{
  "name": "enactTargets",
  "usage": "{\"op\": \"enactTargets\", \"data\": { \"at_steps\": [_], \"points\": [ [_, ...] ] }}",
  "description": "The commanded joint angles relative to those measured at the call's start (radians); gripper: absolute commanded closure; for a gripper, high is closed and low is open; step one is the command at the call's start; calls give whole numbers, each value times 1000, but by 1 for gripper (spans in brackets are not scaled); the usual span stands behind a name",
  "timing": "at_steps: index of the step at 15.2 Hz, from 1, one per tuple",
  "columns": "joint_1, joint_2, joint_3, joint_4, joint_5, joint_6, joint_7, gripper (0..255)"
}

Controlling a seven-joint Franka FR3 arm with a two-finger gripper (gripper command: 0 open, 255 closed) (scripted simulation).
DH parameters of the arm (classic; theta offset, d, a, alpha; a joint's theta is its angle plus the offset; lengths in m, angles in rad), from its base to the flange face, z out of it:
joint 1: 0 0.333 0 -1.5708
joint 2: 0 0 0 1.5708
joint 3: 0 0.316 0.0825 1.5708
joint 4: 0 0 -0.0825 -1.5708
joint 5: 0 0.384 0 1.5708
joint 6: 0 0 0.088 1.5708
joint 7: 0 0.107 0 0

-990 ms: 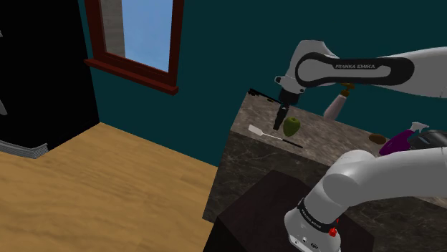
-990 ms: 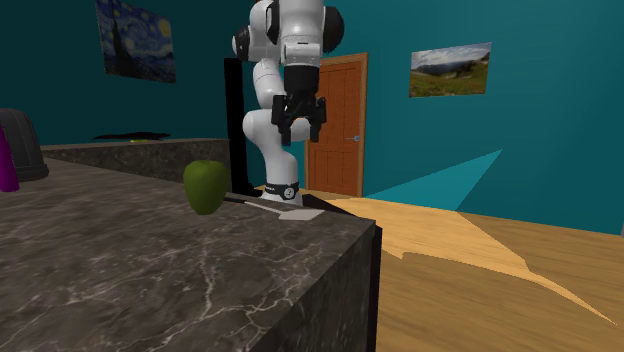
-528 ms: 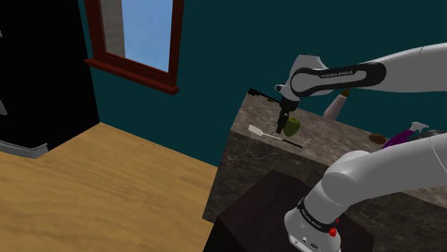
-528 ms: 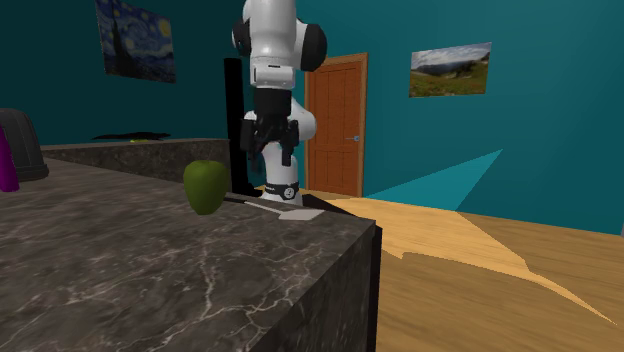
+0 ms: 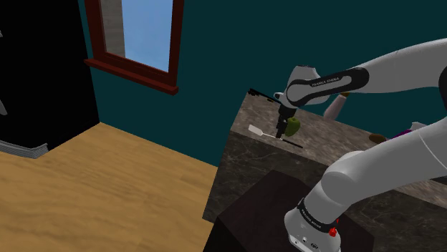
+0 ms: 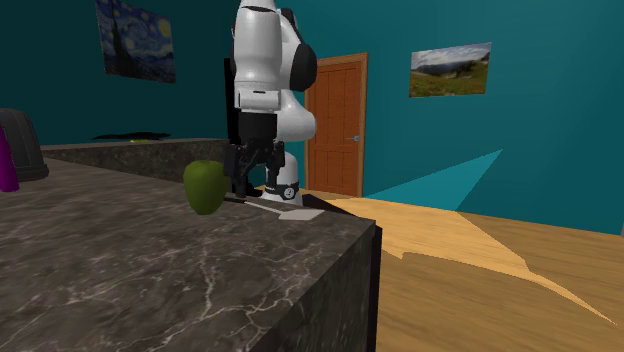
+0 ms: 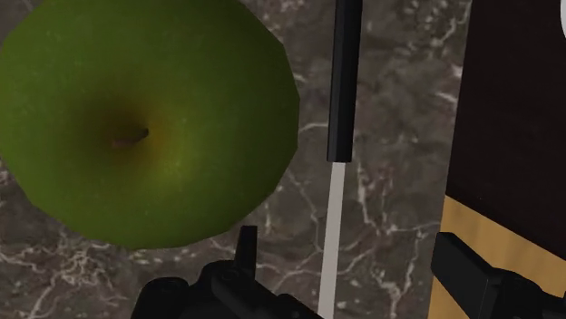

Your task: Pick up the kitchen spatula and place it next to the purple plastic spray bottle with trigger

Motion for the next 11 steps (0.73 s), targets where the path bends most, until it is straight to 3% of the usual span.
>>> {"op": "enactTargets", "data": {
  "at_steps": [1, 10, 11],
  "points": [
    [0, 21, -7, -15, -3, 36, -1, 0],
    [0, 37, -12, -25, -4, 63, -2, 0],
    [0, 37, -12, -25, -4, 63, -2, 255]
  ]
}}
